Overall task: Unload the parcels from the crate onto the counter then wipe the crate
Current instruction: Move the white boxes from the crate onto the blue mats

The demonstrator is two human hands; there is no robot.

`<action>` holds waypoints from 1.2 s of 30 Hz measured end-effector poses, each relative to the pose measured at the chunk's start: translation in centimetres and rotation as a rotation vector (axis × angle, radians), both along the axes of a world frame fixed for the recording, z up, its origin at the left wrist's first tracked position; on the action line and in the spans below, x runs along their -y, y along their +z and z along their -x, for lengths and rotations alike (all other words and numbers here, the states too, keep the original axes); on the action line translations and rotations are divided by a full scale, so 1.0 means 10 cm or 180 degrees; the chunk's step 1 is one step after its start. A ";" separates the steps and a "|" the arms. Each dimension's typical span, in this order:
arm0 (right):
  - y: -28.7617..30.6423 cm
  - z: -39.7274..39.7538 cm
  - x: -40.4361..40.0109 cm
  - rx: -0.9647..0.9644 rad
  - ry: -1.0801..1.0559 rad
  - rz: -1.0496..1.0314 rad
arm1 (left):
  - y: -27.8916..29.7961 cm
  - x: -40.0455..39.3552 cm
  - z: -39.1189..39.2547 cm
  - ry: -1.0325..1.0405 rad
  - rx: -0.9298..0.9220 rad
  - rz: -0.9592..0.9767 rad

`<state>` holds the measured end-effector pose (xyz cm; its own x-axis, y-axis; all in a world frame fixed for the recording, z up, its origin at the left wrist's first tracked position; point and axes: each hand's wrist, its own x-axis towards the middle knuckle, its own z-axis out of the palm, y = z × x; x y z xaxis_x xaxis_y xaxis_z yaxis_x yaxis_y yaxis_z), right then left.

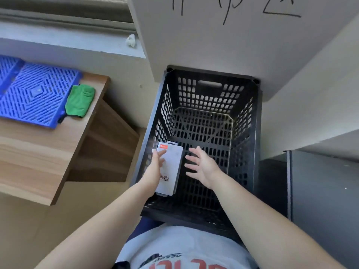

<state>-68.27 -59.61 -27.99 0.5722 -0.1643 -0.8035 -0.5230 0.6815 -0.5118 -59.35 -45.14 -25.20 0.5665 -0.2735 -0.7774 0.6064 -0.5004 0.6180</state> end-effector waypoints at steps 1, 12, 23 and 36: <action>-0.04 0.01 0.03 0.0040 -0.0008 -0.0154 | -0.02 -0.05 0.01 0.0227 -0.0092 0.0043; -0.13 -0.27 0.29 0.0027 0.0293 -0.0185 | 0.05 -0.31 0.31 0.2013 -0.1294 0.0371; -0.17 -0.69 0.36 -0.0083 0.1407 0.0319 | 0.04 -0.35 0.40 0.2979 -0.1601 0.0567; -0.08 -0.39 0.51 0.0053 0.0789 0.1236 | -0.05 -0.19 0.29 0.2707 -0.1496 0.0618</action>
